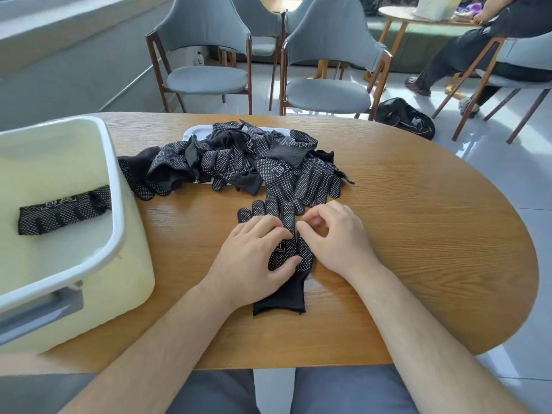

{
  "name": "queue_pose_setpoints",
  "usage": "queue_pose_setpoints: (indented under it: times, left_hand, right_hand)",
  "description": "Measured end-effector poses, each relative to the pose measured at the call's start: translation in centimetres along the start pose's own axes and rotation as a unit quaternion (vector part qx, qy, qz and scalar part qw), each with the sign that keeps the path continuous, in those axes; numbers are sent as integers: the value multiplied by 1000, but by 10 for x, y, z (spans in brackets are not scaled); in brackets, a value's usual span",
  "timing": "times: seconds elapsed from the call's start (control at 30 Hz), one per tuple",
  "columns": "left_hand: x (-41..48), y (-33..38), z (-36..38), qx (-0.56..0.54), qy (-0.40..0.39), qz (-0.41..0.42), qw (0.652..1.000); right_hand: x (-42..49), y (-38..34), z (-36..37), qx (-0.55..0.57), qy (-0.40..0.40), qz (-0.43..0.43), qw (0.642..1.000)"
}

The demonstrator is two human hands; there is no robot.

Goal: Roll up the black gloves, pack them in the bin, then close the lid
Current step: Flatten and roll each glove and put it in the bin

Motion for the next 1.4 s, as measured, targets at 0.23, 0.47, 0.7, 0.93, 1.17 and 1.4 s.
queue_pose_setpoints:
  times: [0.23,0.47,0.7,0.93,1.17,1.4]
  left_hand:
    - [-9,4,-3,-5,-1,3,1000]
    - [-9,3,-3,-10,-10,-6,1000]
    - [-9,3,-3,-10,-8,-7,1000]
    - [-9,4,-5,-5,1,-13,1000]
    - [-9,3,-5,-3,6,-16,1000]
    - [-8,3,-3,-5,-2,-13,1000]
  right_hand:
    - [23,-12,18,7,-40,38,998]
    - [35,-20,23,5,-55,18,998]
    - [30,-18,20,137,-81,8,987]
    - [30,-16,14,149,-39,31,988]
    - [-7,10,-3,24,-50,-4,998]
    - [-5,0,-3,51,-25,-32,998]
Point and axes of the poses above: each hand's wrist, its own x-axis towards the middle knuckle, its own z-axis out of the palm, y = z × x, the point moved 8 cm from there along x, towards the middle knuckle, and after that the axes turned 10 degrees about z, right-handed, at the moved point
